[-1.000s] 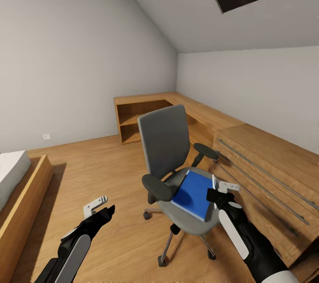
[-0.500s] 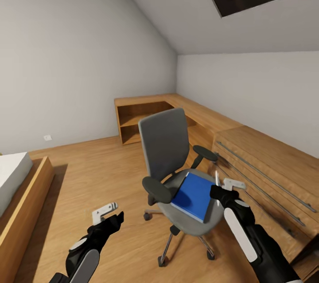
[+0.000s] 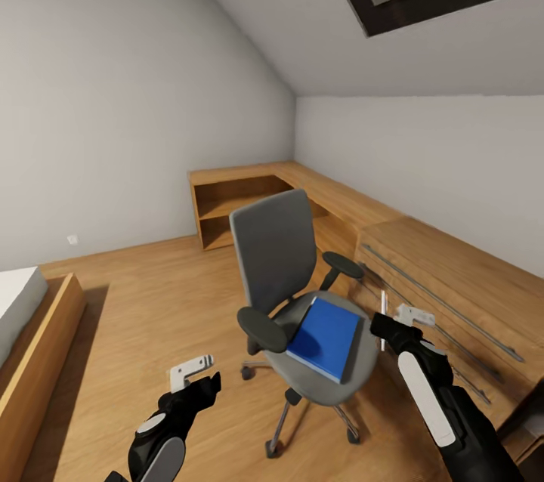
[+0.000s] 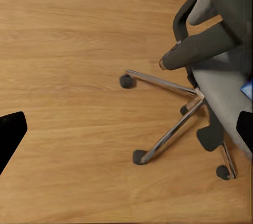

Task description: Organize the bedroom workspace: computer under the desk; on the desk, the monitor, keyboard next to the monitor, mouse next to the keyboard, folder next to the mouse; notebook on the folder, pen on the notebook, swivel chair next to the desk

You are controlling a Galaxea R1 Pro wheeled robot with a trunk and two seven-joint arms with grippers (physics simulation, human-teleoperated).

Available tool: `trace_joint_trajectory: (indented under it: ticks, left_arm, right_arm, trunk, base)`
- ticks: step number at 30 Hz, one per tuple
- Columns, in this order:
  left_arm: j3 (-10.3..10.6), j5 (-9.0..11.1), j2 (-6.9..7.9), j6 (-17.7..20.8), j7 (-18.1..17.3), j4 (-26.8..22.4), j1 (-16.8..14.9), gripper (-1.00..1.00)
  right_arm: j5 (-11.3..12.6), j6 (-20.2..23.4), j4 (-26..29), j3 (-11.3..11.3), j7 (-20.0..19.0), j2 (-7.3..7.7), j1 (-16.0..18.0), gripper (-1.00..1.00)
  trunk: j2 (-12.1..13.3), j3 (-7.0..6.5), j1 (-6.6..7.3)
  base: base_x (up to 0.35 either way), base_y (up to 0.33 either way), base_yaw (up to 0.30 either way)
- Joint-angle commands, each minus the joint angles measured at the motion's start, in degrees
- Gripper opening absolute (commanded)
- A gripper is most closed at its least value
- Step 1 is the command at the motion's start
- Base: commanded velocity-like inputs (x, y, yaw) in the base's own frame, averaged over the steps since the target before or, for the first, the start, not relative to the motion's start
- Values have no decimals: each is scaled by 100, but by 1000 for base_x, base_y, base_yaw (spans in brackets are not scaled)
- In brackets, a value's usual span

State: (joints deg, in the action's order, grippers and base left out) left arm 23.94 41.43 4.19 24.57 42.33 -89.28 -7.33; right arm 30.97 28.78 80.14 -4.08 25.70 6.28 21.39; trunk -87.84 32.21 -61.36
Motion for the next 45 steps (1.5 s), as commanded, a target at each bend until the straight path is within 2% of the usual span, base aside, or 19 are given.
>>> trace_joint_trajectory:
  ticks: [1,4,7,11,12,15,18,27,30,34,45]
  left_arm:
    - [13,37,5,16,48,-8,-5,100]
    - [90,55,3,49,30,167,-5,100]
    - [135,59,3,54,25,274,-5,100]
    - [238,56,3,54,27,406,-5,100]
    - [330,47,3,36,30,438,-5,100]
    - [413,37,3,15,36,461,-5,100]
    - [442,34,3,8,37,468,-5,100]
    - [490,-39,3,-6,38,452,-5,100]
    - [744,-58,8,-15,56,382,-5,100]
    - [970,-63,18,-21,75,322,-5,100]
    - [1023,-64,20,-22,78,298,-5,100]
  right_arm:
    - [66,4,5,2,49,5,6,-100]
    - [71,5,-6,80,49,6,5,-100]
    - [73,16,-12,258,49,5,5,-100]
    - [75,173,-19,624,49,-4,5,-100]
    - [76,236,-19,810,46,-8,5,-100]
    - [76,287,-17,1065,45,-9,5,-100]
    - [76,302,-18,1160,47,-6,5,-100]
    - [76,358,-25,1314,40,4,5,-100]
    - [76,415,-25,1327,40,5,5,-100]
    - [76,431,-32,1330,40,2,5,-100]
    - [67,436,-41,1340,40,-1,5,-100]
  trunk:
    - [-2,6,1]
    - [-2,6,1]
    - [-2,6,1]
    - [-2,6,1]
    - [-2,6,1]
    - [-2,6,1]
    - [-2,6,1]
    - [-2,6,1]
    - [-2,6,1]
    - [-2,6,1]
    - [-2,6,1]
  base:
    - [0,0,-237]
    - [0,0,-256]
    - [0,0,-266]
    - [0,-2,-269]
    - [47,-87,-270]
    - [115,-157,-270]
    - [177,-212,-270]
    - [211,-238,-271]
    - [170,-173,-271]
    - [69,-68,-271]
    - [-30,-20,-271]
